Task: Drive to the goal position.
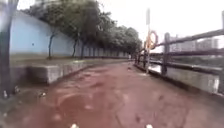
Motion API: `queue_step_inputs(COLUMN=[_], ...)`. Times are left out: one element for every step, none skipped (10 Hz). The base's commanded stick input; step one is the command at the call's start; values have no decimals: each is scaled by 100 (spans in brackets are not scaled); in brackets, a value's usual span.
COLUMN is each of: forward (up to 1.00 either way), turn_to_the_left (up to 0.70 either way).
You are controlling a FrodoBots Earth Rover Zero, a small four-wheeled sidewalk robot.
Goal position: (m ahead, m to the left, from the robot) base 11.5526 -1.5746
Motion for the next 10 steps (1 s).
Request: queue_step_inputs(forward=[85,85,85,85,85,85,85,85,85,85], turn_to_the_left=[2,2,2,2,2,2,2,2,2,2])
